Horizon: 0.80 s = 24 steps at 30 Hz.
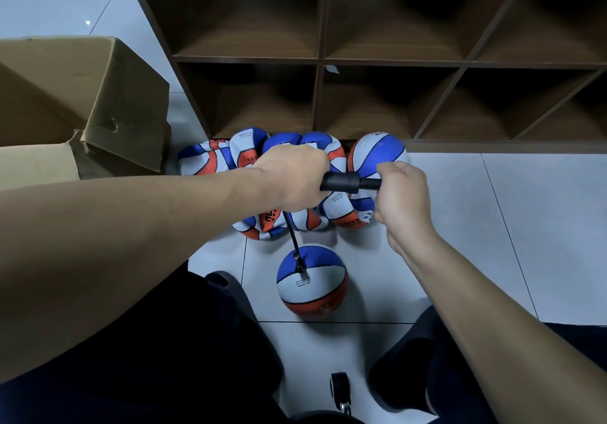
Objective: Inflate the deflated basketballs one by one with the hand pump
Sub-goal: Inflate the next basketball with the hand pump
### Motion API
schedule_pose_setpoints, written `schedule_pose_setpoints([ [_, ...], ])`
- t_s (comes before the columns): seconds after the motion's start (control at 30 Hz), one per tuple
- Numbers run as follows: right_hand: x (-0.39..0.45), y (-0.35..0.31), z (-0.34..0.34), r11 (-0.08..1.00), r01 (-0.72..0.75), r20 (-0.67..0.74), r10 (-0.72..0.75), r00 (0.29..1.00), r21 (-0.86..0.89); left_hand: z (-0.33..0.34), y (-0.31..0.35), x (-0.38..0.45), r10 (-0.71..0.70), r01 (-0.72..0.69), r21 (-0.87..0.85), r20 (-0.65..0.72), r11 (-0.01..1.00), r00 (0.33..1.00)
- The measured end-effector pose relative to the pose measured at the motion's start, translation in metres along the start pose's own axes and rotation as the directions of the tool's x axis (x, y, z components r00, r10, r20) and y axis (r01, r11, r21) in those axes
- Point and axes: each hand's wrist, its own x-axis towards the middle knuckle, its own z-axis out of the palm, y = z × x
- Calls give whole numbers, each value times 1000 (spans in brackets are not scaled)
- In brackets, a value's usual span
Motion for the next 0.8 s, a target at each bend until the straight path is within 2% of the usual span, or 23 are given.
schedule_pose_setpoints([
  [0.33, -10, 5, 11, 1000, 29, 27, -29, 999, -11, 5, 10, 5, 41, -41, 16, 0, 999, 999],
  [0.57, 2, -5, -2, 999, 13, 99, -9, 995, -42, 2, 6, 11, 70, -70, -19, 2, 997, 998],
  [0.8, 30, -6, -55, 996, -78, -105, 82, 991, 37, 3, -16, 12, -3, 4, -59, 26, 998, 1000],
])
